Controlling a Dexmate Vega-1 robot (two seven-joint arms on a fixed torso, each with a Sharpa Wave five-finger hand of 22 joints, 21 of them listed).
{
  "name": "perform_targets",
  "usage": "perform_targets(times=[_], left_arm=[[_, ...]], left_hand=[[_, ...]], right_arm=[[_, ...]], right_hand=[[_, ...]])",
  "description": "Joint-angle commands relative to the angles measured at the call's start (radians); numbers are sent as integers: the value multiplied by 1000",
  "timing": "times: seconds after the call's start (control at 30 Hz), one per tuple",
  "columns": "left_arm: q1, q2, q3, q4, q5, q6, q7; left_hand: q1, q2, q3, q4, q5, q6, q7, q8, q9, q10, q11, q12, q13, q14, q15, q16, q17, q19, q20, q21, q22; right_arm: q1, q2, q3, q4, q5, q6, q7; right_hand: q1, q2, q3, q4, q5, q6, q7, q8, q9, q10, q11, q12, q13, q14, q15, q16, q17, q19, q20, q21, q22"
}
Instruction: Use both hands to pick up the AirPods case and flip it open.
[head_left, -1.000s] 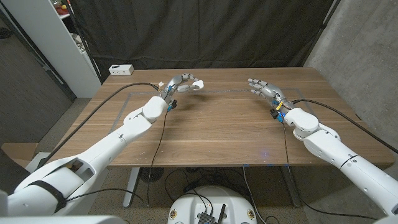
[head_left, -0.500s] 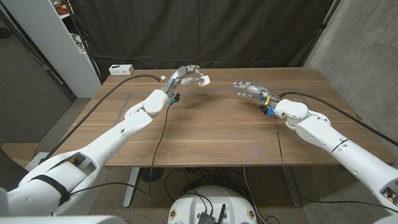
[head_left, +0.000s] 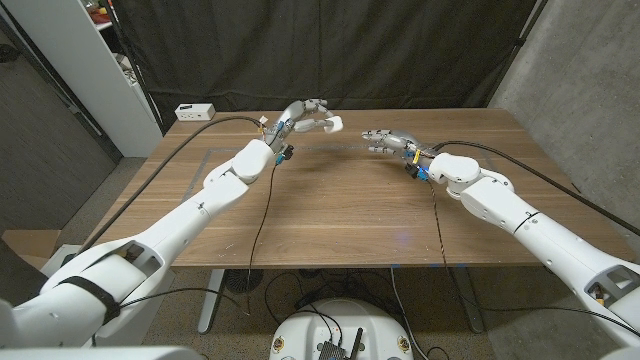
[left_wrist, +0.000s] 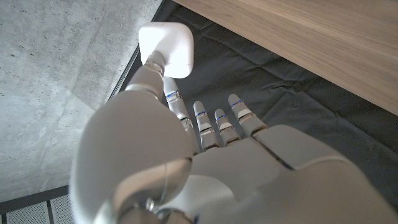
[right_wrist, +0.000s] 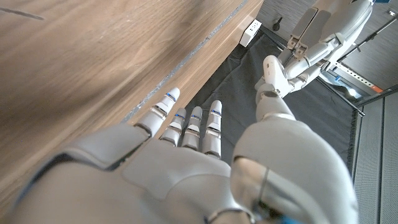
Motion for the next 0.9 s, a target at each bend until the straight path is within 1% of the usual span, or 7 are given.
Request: perform_targets(times=[0.03,0.2,0.43,0.53,0.6,0.73,0.9], left_arm=[[-19,-19,5,13,-20,-38,-44],[-28,-21,13,13,-10,-28,-54],[-32,-19,26,5,30,-6,-35],[-35,-18,31,7,44,-2,-30],[-37,-20,32,12,42,-2,-33],[-38,-25,33,22,41,-10,-30],[-36,-32,30,33,38,-24,-20]], left_hand=[[13,3,-3,-4,7,44,32,14,213,11,4,6,2,10,-52,-1,0,10,-2,-3,3],[16,3,-7,-4,8,45,29,13,214,10,4,4,2,10,-52,-2,0,10,-3,-3,4],[20,5,-12,-1,9,41,30,10,216,9,5,3,2,10,-52,-3,0,10,-3,-4,4],[22,5,-14,-1,9,42,29,10,216,9,5,2,2,11,-52,-3,0,10,-2,-5,4],[23,6,-15,0,9,42,30,9,216,9,5,2,2,12,-52,-3,0,10,-3,-5,4],[25,7,-17,1,10,43,30,9,217,9,7,2,2,11,-51,-4,0,10,-2,-5,4],[27,8,-20,2,10,42,30,8,218,10,5,1,2,12,-51,-4,0,11,-3,-5,4]], right_arm=[[76,43,-41,31,-41,-17,1],[96,62,-52,44,-57,-11,-3],[114,69,-63,33,-78,-28,-9],[119,73,-68,30,-82,-35,-8],[122,78,-71,30,-84,-36,-9],[129,85,-78,31,-89,-42,-6],[136,94,-86,33,-94,-49,-6]], right_hand=[[19,-1,4,-6,-1,9,11,7,0,13,2,7,3,13,-7,3,1,13,0,5,6],[35,-4,7,-8,-2,22,14,12,-1,30,5,13,5,26,-2,7,1,18,4,6,6],[53,-8,7,-5,-4,52,16,22,-2,68,5,27,8,56,-1,17,1,37,4,12,6],[58,-9,6,-4,-4,67,22,27,-2,77,8,30,9,62,2,19,1,43,4,13,6],[61,-11,5,-2,-4,76,26,29,-2,86,5,33,10,73,1,23,1,48,5,15,7],[68,-13,3,1,-4,114,32,42,-2,115,8,42,13,97,-3,30,2,60,4,17,7],[86,-10,2,3,-3,172,41,59,0,173,7,62,18,136,-11,42,2,87,-5,23,7]])
